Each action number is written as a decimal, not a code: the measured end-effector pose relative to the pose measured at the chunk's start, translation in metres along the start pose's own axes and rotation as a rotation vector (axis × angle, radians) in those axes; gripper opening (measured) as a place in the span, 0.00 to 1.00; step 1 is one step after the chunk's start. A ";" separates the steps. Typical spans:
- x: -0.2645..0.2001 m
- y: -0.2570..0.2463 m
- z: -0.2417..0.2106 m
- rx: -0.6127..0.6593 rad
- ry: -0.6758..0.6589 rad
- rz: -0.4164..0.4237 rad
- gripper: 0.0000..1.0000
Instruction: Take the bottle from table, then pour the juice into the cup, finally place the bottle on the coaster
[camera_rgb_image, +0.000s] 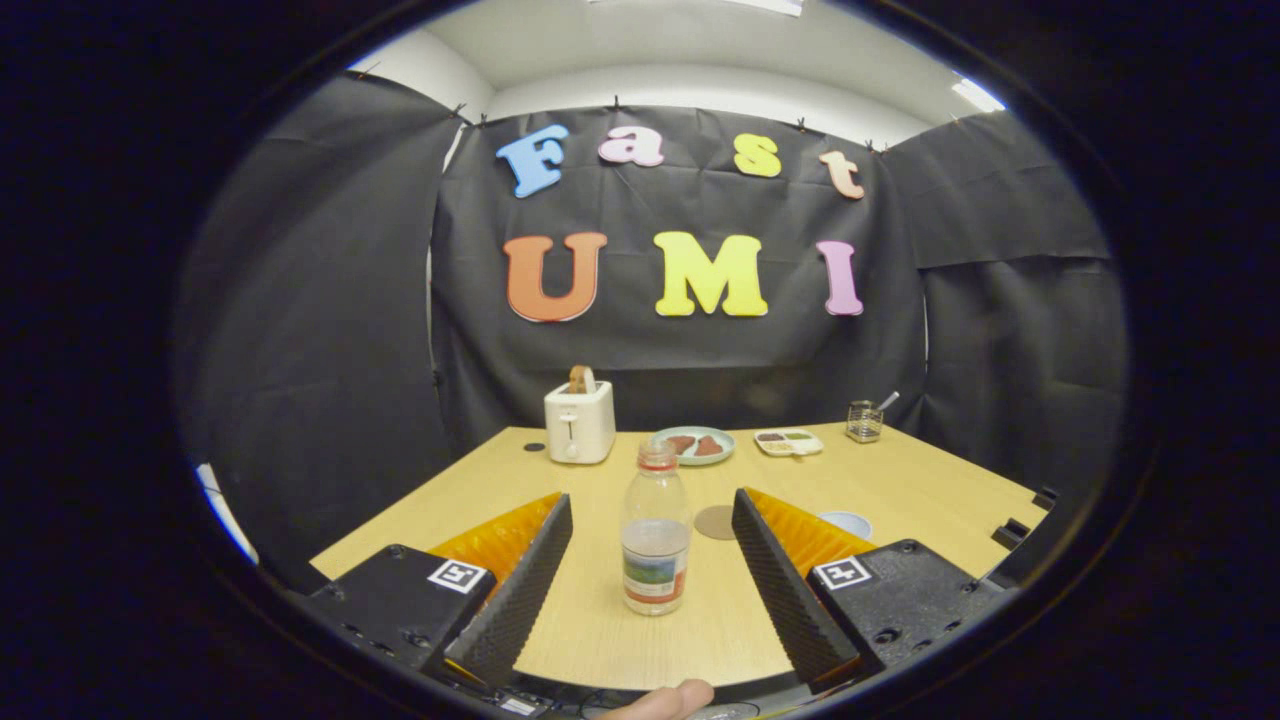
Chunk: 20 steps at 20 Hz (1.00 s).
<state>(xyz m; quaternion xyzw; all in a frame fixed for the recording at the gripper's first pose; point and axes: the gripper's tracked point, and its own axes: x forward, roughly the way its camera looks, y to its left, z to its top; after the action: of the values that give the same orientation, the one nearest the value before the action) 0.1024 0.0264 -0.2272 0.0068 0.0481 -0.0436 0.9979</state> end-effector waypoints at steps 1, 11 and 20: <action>0.008 0.002 -0.010 0.002 0.010 0.007 1.00; 0.075 0.005 -0.061 0.001 0.014 -0.025 1.00; 0.130 0.009 -0.079 0.043 0.012 -0.046 1.00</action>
<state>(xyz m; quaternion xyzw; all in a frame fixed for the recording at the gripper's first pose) 0.2246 0.0250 -0.3184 0.0275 0.0532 -0.0673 0.9959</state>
